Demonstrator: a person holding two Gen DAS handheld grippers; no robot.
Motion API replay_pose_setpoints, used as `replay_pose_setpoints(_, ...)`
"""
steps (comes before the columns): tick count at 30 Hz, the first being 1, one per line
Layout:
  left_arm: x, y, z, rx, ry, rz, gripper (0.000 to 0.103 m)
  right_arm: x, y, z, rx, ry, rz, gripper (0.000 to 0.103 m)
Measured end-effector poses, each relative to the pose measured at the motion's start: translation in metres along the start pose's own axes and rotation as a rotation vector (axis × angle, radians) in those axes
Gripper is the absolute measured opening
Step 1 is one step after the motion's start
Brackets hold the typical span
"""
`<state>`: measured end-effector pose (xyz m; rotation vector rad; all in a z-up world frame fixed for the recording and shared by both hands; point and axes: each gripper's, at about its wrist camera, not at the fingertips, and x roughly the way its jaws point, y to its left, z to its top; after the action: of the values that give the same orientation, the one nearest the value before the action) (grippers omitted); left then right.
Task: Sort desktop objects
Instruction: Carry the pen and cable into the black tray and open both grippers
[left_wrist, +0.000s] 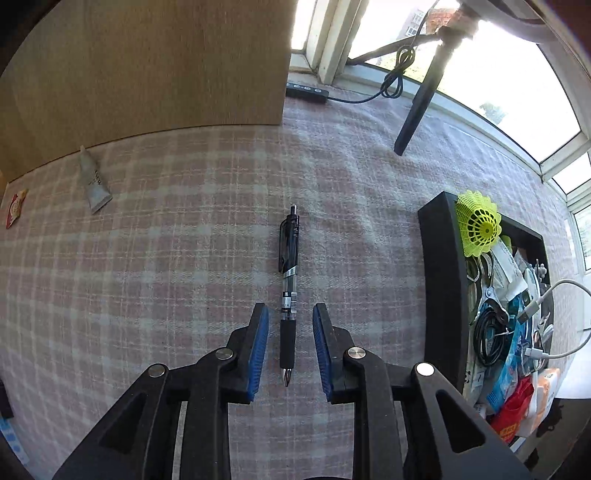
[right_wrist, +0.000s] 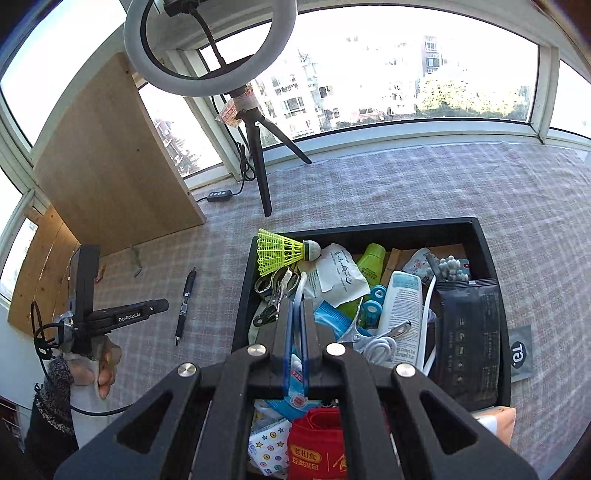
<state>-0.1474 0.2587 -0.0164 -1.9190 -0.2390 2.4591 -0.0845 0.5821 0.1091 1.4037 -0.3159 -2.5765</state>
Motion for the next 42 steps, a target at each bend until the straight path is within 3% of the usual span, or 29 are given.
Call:
replay_pose_setpoints(5,0.021,-0.012,0.001,0.047,0.022,0.073,0.026,-0.012,-0.024,0.007,0.029,-0.017,-0.027,0.004)
replay_pose_setpoints(7,0.031,-0.012,0.000,0.039,0.042,0.070,0.025,-0.015,-0.030,0.011,0.029,-0.021,-0.038,0.004)
replay_pose_setpoints(8,0.036,-0.012,-0.002,0.038,0.056,0.063,0.015,-0.017,-0.033,0.013,0.028,-0.023,-0.041,0.004)
replay_pose_setpoints(10,0.036,-0.013,-0.005,0.045,0.027,0.083,0.010,-0.019,-0.037,0.017,0.028,-0.026,-0.048,0.004)
replay_pose_setpoints(17,0.009,-0.021,-0.010,0.020,-0.011,0.013,0.010,-0.022,-0.049,0.028,0.022,-0.045,-0.068,0.004)
replay_pose_setpoints(25,-0.051,-0.104,-0.009,0.159,-0.061,-0.174,0.010,-0.026,-0.071,0.032,0.028,-0.060,-0.135,0.004)
replay_pose_setpoints(30,-0.055,-0.168,-0.004,0.248,-0.045,-0.248,0.010,-0.026,-0.090,0.025,0.054,-0.036,-0.144,0.004)
replay_pose_setpoints(36,-0.048,-0.221,-0.007,0.329,-0.016,-0.264,0.010,-0.024,-0.107,0.018,0.071,-0.014,-0.148,0.004)
replay_pose_setpoints(42,-0.037,-0.244,-0.007,0.361,0.014,-0.259,0.010,-0.019,-0.114,0.014,0.072,0.011,-0.151,0.004)
